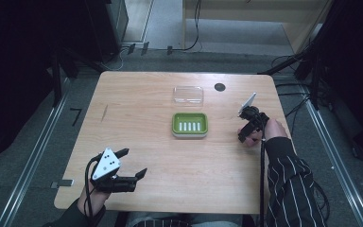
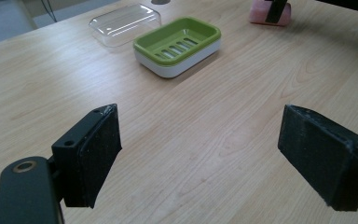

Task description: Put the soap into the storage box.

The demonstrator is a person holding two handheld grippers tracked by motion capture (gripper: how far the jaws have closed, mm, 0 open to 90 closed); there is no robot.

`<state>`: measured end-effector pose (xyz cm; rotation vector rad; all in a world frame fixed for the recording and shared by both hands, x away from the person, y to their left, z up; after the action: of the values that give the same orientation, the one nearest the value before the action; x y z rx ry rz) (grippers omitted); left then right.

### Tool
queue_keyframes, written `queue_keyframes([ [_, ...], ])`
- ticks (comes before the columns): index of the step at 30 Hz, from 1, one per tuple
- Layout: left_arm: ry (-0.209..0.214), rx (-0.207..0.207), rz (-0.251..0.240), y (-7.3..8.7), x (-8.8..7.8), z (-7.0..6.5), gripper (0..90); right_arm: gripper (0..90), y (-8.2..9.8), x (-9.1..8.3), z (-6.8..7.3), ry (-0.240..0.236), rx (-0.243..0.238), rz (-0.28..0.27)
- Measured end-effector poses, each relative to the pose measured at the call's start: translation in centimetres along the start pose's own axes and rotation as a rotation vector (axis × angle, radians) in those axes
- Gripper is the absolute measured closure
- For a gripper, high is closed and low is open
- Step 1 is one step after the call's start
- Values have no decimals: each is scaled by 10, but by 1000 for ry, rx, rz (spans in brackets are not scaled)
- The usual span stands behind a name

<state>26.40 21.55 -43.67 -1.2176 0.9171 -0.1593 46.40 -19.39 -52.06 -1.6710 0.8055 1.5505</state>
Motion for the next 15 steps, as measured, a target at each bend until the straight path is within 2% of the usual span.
queue_keyframes([
  [9,-2,-1,1,0,0,0,140,357,-1,3,-1,-2,8,19],
  [15,-2,-2,1,0,-1,0,140,361,0,3,-1,-3,11,20],
])
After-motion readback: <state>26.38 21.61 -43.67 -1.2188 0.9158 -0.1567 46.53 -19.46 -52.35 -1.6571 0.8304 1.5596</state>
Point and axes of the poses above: each handheld gripper's, and its own axes: x roughly forward along the jaws, y roughly out of its underside, z roughly to its left, the point moved 6 cm from there along x, roughly forward along the jaws, and after that the axes turned 1 degree about y, right-handed, at the moved point
